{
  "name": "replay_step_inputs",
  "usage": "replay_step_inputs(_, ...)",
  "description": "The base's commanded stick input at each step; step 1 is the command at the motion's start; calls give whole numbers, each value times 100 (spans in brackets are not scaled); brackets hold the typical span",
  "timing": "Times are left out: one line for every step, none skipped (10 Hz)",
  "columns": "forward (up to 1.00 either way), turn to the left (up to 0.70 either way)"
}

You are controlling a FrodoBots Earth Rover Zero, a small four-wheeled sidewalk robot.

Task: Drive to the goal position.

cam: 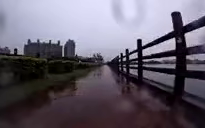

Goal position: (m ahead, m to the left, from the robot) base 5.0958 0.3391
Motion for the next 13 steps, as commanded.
replay_step_inputs(100,0)
replay_step_inputs(100,0)
replay_step_inputs(100,0)
replay_step_inputs(100,0)
replay_step_inputs(100,0)
replay_step_inputs(100,0)
replay_step_inputs(100,0)
replay_step_inputs(100,0)
replay_step_inputs(100,0)
replay_step_inputs(100,0)
replay_step_inputs(100,17)
replay_step_inputs(100,20)
replay_step_inputs(100,10)
